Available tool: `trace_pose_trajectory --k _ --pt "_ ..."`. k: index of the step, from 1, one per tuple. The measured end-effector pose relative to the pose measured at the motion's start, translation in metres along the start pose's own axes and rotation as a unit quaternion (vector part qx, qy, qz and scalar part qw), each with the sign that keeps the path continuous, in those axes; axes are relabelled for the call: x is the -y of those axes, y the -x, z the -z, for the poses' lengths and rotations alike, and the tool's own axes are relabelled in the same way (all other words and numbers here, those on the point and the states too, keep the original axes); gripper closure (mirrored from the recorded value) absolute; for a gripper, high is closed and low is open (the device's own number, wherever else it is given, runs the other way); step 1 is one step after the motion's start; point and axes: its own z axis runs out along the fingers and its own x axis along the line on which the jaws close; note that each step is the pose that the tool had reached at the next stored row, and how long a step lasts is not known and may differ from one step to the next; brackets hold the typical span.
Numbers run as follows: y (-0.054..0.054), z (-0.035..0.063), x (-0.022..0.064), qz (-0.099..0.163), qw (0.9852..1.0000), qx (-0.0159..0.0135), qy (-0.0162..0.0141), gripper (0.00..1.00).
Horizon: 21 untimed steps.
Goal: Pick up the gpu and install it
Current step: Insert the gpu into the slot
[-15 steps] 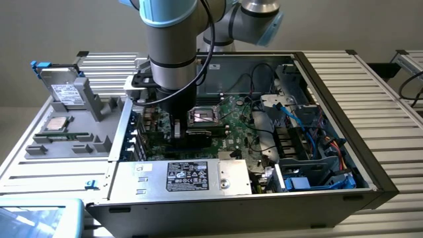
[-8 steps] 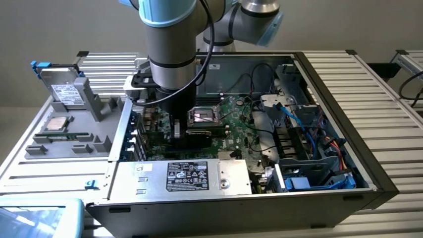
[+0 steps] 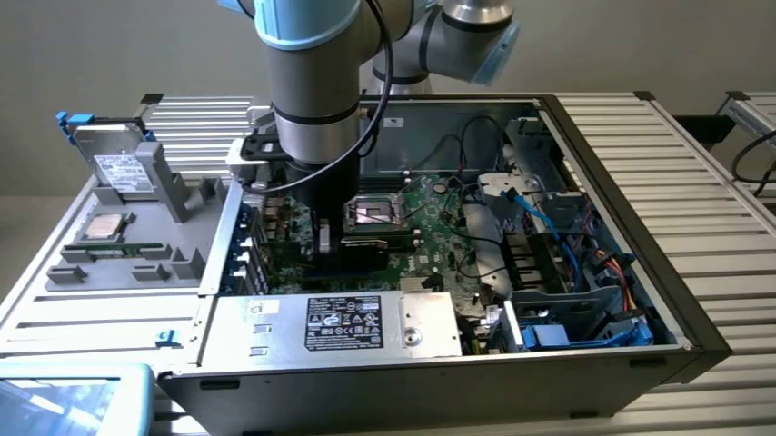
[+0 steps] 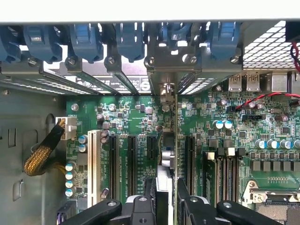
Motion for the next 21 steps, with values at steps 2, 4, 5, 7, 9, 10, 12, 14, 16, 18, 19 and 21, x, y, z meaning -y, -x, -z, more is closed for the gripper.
trace_pose_trajectory --k 2,4,5,7,9,10,12,14,16,18,19,21 --pt "0.0 0.0004 -0.0001 0.0 1.0 -0.0003 0.0001 0.67" --pt "0.0 0.0009 -0.0003 0.0 1.0 -0.0001 0.0001 0.59" --pt "0.0 0.0012 -0.0001 0.0 1.0 0.0001 -0.0002 0.59" --pt "0.0 0.0059 -0.0001 0.0 1.0 0.0001 -0.0005 0.59" --pt "0.0 0.0132 0.0 0.0 1.0 0.0001 -0.0014 0.59" --pt "0.0 0.0174 0.0 0.0 1.0 0.0001 -0.0015 0.59" --pt "-0.001 0.0267 -0.0001 0.0 1.0 0.0 -0.0016 0.59" --pt "-0.001 0.0359 -0.0001 0.0 1.0 -0.0005 -0.0015 0.59" --pt "-0.001 0.0445 -0.0002 0.0 1.0 -0.0009 -0.0016 0.59" --pt "-0.001 0.0528 -0.0002 0.0 1.0 -0.0013 -0.0017 0.59" --pt "-0.001 0.0568 -0.0002 0.0 1.0 -0.0015 -0.0018 0.59" --pt "-0.001 0.0623 -0.0001 0.0 1.0 -0.0021 -0.0022 0.59"
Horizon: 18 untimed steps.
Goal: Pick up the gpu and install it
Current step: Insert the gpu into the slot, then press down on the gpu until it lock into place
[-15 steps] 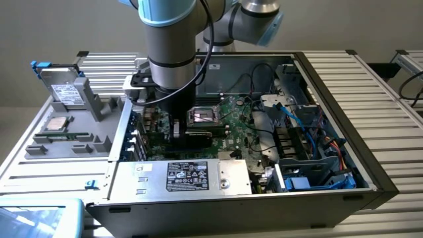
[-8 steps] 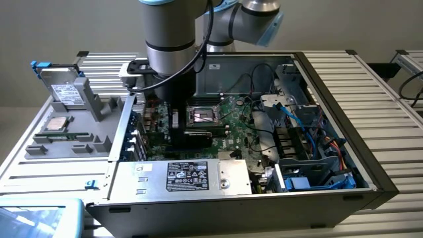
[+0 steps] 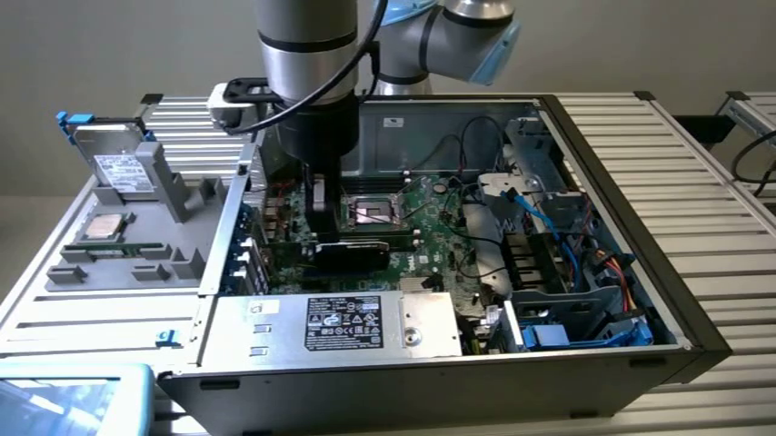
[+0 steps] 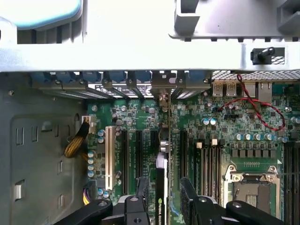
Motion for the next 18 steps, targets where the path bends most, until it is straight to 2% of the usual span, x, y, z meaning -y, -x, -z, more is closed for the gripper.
trace_pose_trajectory --k 17,18 --pt "-0.0001 0.0021 0.0 0.0 1.0 -0.0005 -0.0001 0.59" --pt "-0.0001 0.0021 0.0 0.0 1.0 -0.0005 -0.0001 0.62"
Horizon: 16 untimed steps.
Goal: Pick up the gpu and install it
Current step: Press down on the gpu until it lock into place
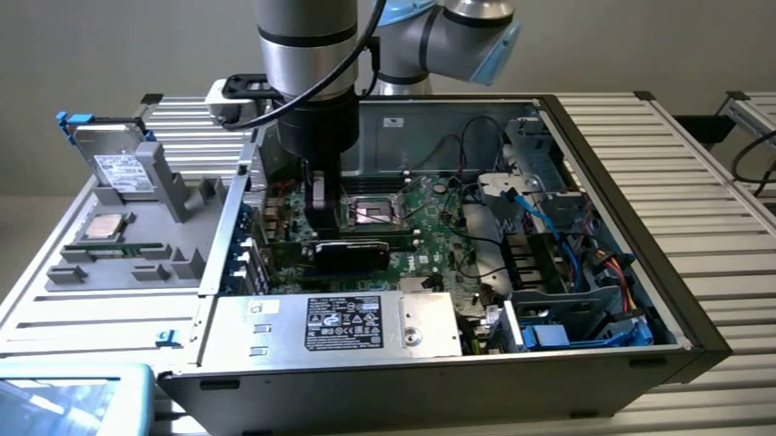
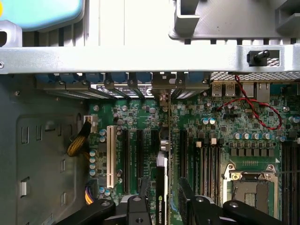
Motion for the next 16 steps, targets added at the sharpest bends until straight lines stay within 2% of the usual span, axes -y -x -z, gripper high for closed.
trace_pose_trajectory --k 1,2,5,6,10,16 --pt "0.0 0.0 0.0 0.0 1.0 0.0 0.0 0.68" --pt "0.0 0.0 0.0 0.0 1.0 0.0 0.0 0.68" --pt "0.0 0.0 0.0 0.0 1.0 0.0 0.0 0.86" --pt "0.0 0.0 0.0 0.0 1.0 0.0 0.0 0.88" --pt "0.0 -0.0023 -0.0027 0.0 1.0 -0.0003 0.0001 0.88" --pt "0.0 -0.0128 -0.0096 0.0 1.0 -0.0004 -0.0009 0.88"
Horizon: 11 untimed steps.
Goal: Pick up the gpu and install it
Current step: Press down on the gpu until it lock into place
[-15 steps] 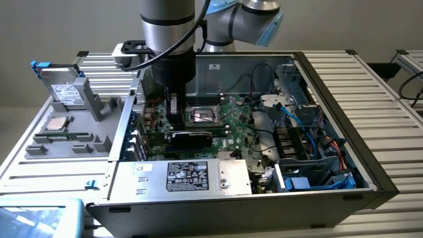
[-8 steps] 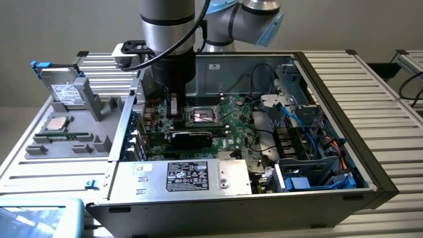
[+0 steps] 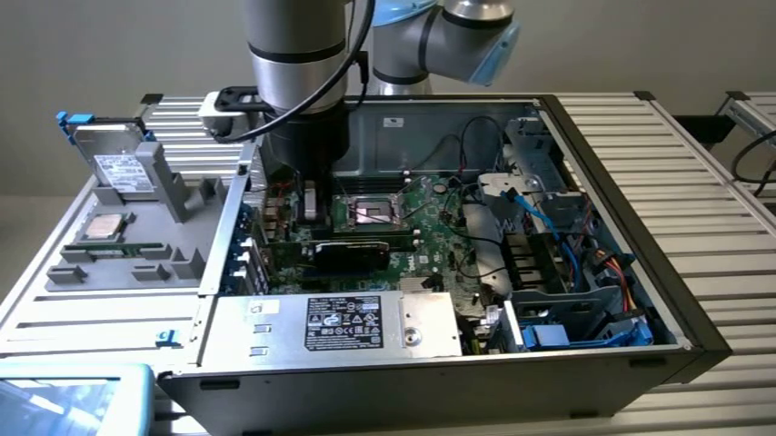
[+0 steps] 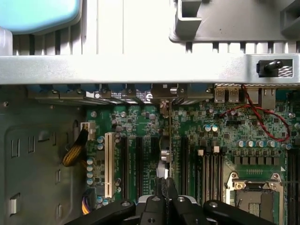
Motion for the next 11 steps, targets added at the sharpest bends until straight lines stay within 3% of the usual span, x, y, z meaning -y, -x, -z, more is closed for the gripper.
trace_pose_trajectory --k 5,11 --pt "0.0 -0.0071 -0.0004 0.0 1.0 0.0 -0.0059 0.88" --pt "0.002 -0.0138 -0.0005 0.0 1.0 0.0002 -0.0064 0.88"
